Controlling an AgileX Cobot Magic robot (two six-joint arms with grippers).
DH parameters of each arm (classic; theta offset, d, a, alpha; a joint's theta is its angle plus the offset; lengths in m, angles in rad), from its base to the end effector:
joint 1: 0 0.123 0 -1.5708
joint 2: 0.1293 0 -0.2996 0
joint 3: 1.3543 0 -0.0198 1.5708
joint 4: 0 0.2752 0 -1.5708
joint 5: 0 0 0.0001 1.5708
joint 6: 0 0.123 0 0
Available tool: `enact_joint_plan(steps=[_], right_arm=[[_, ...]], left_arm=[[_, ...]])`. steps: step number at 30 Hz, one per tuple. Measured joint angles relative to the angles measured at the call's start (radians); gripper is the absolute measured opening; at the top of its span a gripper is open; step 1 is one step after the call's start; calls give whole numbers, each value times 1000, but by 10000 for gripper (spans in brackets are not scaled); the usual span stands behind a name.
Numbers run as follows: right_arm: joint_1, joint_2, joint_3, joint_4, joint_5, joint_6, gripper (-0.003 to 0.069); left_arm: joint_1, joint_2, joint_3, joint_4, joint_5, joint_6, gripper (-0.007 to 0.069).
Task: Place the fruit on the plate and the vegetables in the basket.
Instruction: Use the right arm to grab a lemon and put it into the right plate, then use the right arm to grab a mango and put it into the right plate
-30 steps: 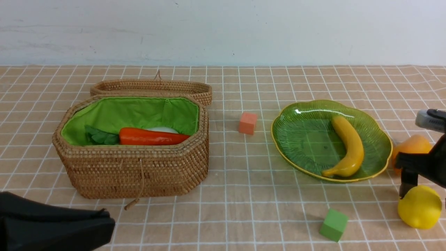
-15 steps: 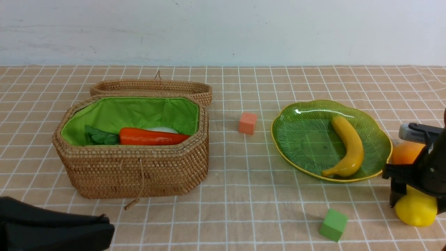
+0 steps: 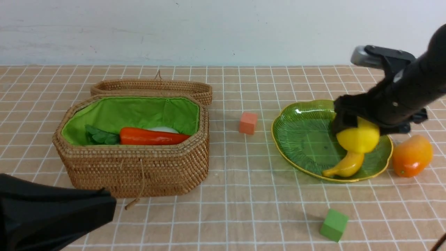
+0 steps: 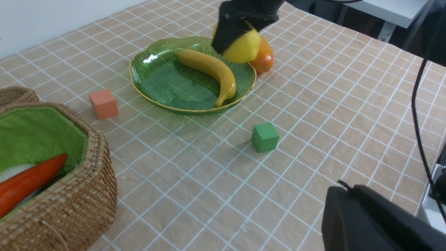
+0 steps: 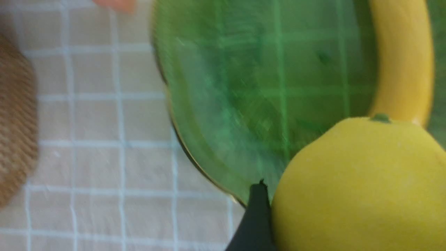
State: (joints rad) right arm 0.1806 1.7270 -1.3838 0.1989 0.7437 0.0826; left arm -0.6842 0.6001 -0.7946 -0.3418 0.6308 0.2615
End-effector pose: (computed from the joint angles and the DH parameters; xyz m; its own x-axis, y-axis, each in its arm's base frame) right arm 0.4126 0.0921 0.2580 -0.8577 0.0729 -0.5089 -0.0563 0.9706 0.2339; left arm 0.1007 -0.1136 0.3801 -0.2584 0.1877 -0.9476 0.7604 0.6446 -0.0797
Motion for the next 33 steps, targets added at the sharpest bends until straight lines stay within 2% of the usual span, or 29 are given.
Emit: enact_joint_plan(steps=[3, 7, 9, 10, 12, 16, 18, 23, 24, 27, 28, 29, 30, 33], right_arm=[[19, 119, -69, 3, -107, -37, 591], [19, 231, -128, 14, -125, -50, 591], [19, 258, -151, 18, -121, -50, 610], [19, 270, -168, 21, -106, -50, 651], [19, 262, -194, 21, -59, -49, 678], [19, 223, -226, 10, 14, -39, 671], [18, 190, -235, -8, 49, -38, 654], [-34, 75, -237, -151, 176, 5, 562], [-66, 49, -231, -214, 227, 31, 521], [-164, 4, -195, -287, 310, 65, 442], [-179, 1, -187, -288, 315, 66, 437], [-243, -15, -148, -293, 332, 74, 398], [-251, -19, -143, -293, 332, 75, 393], [-386, -41, -36, -224, 290, 77, 335]], left_arm=[[0, 0, 0, 0, -15, 1, -6], [0, 0, 0, 0, -17, 1, -6], [0, 0, 0, 0, -17, 1, -4], [0, 0, 0, 0, -17, 1, -3], [0, 0, 0, -1, -17, 1, -2], [0, 0, 0, -1, -17, 1, -2], [0, 0, 0, -1, -17, 1, -2], [0, 0, 0, -2, -27, 1, -2], [0, 0, 0, -2, -27, 1, -2], [0, 0, 0, -2, -27, 1, -2], [0, 0, 0, -2, -27, 1, -1], [0, 0, 0, -2, -27, 1, 0], [0, 0, 0, -2, -27, 1, 1], [0, 0, 0, -3, -29, 1, 1]])
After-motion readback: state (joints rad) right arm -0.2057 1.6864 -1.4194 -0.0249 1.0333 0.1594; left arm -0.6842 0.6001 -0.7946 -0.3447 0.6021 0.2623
